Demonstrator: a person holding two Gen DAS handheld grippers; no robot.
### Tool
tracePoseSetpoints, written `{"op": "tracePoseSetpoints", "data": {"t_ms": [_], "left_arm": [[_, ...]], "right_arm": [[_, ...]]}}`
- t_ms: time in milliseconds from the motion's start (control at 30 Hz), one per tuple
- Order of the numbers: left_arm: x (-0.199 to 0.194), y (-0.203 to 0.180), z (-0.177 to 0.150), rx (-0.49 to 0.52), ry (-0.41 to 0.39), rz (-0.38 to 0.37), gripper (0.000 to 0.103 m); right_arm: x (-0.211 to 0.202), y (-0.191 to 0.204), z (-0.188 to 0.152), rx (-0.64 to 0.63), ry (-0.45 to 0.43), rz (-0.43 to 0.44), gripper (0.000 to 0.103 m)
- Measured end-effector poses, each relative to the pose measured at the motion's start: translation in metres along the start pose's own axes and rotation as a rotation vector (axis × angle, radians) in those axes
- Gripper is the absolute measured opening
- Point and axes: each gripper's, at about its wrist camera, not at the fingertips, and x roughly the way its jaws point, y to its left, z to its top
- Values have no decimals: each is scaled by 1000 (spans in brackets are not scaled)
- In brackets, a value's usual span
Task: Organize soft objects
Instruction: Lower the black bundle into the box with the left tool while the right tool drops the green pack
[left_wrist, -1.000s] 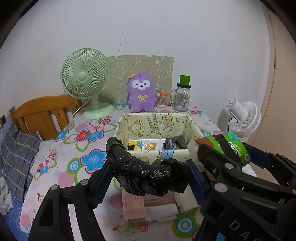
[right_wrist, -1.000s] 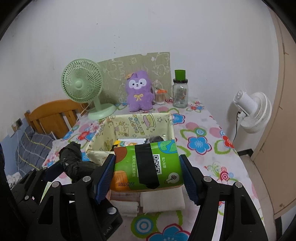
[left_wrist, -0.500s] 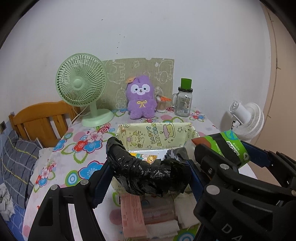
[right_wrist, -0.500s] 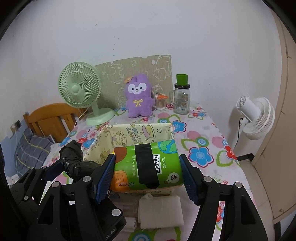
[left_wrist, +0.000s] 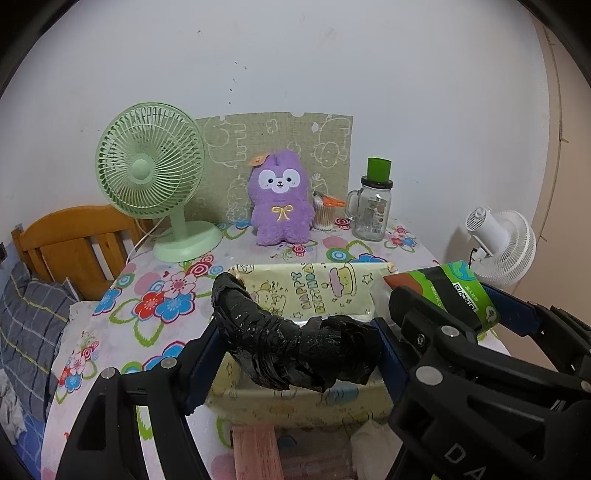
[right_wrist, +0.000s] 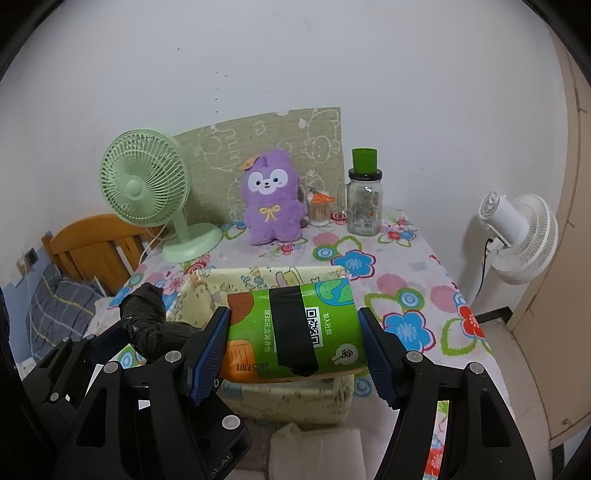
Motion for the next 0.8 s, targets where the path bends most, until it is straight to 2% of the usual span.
{"op": "tracePoseSetpoints", "data": {"t_ms": [567, 733, 800], "left_arm": [[41, 2, 7, -8, 41, -8, 80], [55, 3, 3, 12, 87, -12, 86], [59, 3, -1, 32, 103, -16, 92]], "right_arm": [[41, -10, 13, 21, 37, 16, 71], [50, -11, 13, 25, 45, 15, 71], [53, -10, 13, 19, 49, 27, 71]]}}
